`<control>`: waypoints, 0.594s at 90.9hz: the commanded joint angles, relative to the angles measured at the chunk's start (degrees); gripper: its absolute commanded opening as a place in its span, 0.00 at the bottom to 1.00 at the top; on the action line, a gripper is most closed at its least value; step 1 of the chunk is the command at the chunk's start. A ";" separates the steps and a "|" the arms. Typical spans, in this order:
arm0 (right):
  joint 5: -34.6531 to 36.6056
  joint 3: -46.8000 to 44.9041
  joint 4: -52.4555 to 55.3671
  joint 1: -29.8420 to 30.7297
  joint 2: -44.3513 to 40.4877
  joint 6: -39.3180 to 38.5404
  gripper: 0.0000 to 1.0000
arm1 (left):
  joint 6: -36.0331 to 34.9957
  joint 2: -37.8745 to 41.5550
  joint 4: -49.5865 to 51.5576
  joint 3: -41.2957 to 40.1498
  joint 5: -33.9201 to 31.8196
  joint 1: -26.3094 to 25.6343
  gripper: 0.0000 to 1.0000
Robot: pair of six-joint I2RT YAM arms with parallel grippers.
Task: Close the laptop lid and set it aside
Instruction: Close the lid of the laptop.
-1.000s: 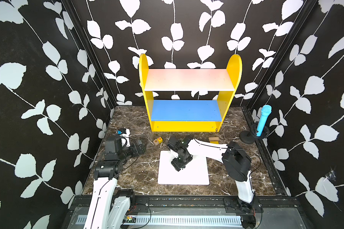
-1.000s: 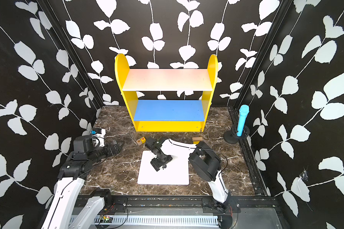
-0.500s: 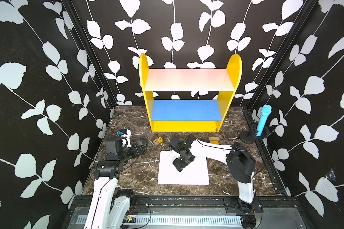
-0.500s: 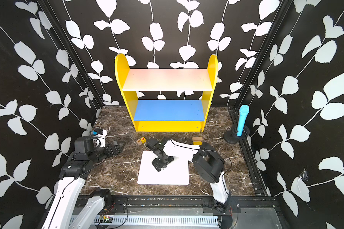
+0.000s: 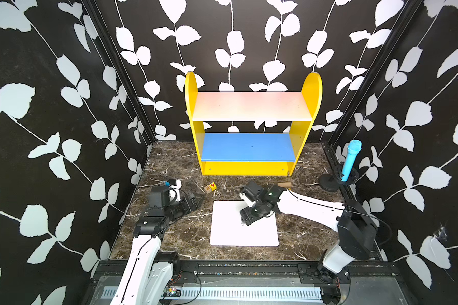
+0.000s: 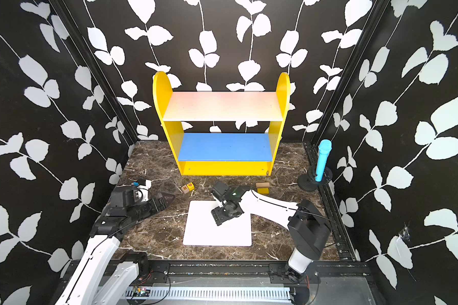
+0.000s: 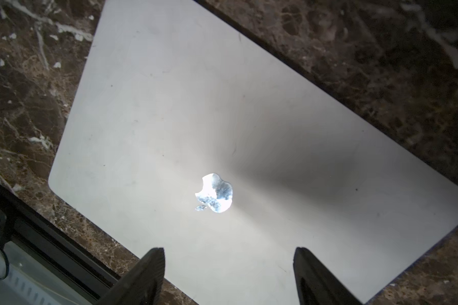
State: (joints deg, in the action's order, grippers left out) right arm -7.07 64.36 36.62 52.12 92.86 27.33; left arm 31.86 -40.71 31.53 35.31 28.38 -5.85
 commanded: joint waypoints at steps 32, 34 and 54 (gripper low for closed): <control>-2.93 -16.07 -9.85 -5.84 -14.25 9.84 0.79 | 5.04 -4.29 -6.80 -5.89 -8.28 -14.31 0.93; -3.01 -16.78 -10.13 -6.05 -14.91 10.24 0.79 | 5.23 -4.47 -6.96 -6.33 -8.59 -14.84 0.93; -2.38 -23.20 -11.39 -7.87 -22.00 13.65 0.80 | 7.47 -5.72 -8.50 -9.52 -10.80 -19.30 0.93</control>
State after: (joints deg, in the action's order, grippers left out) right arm -9.98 43.68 27.18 44.97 74.35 38.06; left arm 37.85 -46.19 24.97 27.46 19.81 -23.79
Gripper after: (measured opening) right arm 0.795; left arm 0.936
